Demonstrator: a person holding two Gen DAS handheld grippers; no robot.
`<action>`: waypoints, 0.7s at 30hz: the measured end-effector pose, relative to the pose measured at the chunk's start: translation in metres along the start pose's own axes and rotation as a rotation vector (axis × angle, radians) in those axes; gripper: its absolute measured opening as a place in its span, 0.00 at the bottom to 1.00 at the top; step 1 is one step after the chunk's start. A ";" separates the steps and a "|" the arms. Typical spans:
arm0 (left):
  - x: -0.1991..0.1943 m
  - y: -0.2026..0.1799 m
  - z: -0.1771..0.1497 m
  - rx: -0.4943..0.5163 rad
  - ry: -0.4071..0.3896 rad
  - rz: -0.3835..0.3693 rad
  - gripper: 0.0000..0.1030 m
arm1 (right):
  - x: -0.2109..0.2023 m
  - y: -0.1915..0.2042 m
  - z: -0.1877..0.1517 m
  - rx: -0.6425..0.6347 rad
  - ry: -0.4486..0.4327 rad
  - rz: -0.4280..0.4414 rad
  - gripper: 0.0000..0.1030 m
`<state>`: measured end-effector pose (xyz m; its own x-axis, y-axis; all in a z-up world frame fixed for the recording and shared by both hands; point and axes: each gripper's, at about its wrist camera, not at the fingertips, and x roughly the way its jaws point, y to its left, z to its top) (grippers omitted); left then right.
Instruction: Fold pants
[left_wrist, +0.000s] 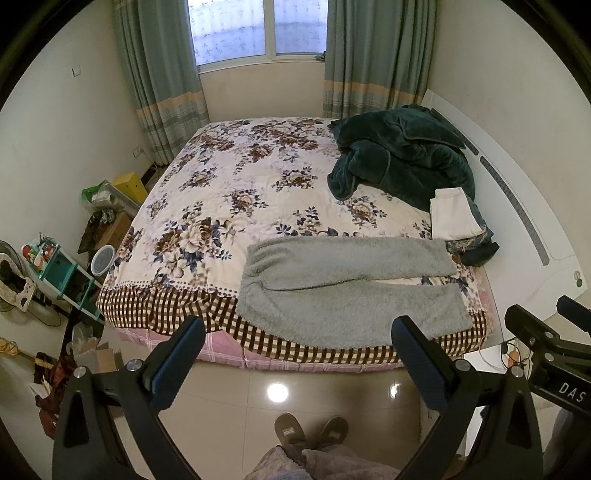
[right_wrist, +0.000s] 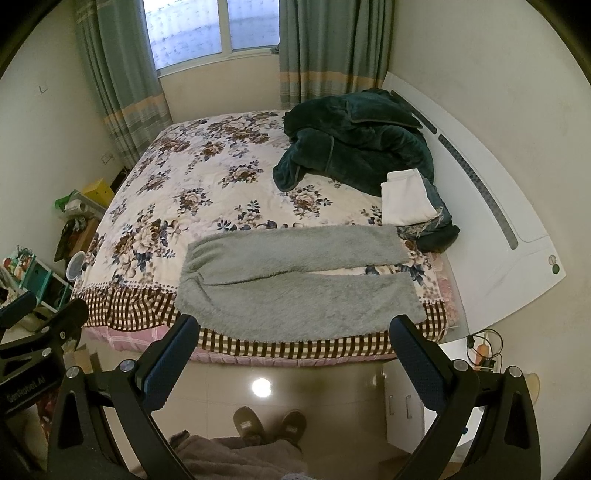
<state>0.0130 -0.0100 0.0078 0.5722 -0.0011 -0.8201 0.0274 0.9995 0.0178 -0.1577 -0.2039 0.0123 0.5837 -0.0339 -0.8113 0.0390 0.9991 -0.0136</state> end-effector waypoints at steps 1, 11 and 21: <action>0.000 0.000 0.000 -0.002 0.000 -0.001 1.00 | 0.001 0.002 -0.001 -0.003 0.000 0.000 1.00; -0.004 0.002 0.002 -0.008 -0.007 0.002 1.00 | -0.001 0.011 -0.010 -0.013 0.002 0.003 1.00; -0.007 0.007 0.000 -0.008 -0.010 0.001 1.00 | -0.005 0.015 -0.007 -0.015 0.003 0.010 1.00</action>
<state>0.0093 -0.0035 0.0137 0.5806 -0.0006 -0.8142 0.0202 0.9997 0.0137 -0.1656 -0.1890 0.0124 0.5818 -0.0238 -0.8130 0.0209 0.9997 -0.0143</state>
